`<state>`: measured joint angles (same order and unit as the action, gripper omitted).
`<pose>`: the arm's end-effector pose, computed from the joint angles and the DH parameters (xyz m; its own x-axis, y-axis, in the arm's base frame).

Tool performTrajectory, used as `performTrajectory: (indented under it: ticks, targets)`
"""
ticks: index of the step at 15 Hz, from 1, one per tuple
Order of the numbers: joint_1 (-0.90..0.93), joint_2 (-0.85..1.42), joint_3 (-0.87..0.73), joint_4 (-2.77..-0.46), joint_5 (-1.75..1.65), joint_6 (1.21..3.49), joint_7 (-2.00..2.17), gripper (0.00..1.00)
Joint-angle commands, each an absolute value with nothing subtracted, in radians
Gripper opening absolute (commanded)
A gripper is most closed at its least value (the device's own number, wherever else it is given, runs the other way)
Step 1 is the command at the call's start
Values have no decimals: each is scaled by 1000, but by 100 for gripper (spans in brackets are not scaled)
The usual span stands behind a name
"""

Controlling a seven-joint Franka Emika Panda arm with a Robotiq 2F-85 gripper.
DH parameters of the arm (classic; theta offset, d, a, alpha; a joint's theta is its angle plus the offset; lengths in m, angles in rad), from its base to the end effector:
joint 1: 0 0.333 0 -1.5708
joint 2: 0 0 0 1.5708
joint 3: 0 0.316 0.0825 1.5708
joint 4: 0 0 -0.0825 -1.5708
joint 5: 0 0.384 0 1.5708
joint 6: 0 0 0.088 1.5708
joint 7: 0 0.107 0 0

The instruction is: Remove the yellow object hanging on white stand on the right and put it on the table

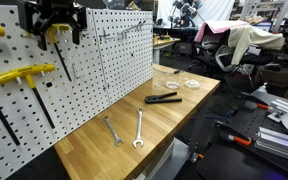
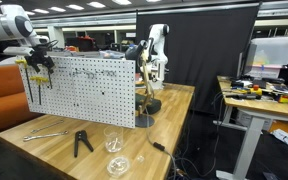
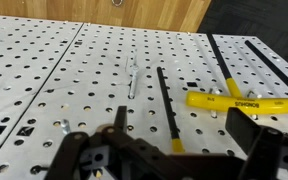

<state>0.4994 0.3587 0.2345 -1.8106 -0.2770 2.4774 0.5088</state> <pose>0.5043 0.4377 0.3823 0.8725 0.3536 0.3372 0.3816 -0.9241 -0.0185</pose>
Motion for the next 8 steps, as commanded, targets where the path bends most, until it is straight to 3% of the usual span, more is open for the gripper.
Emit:
performTrajectory:
  ticks: [1,4,6,7,8]
  targets:
    - [527,368,199,-1800,-297,2488,548,100]
    - [534,364,188,-1806,-300,2492,568,100]
    - [537,363,186,-1811,-299,2499,576,83]
    - [536,363,189,-1815,-290,2504,576,68]
    - [536,362,192,-1818,-285,2507,579,64]
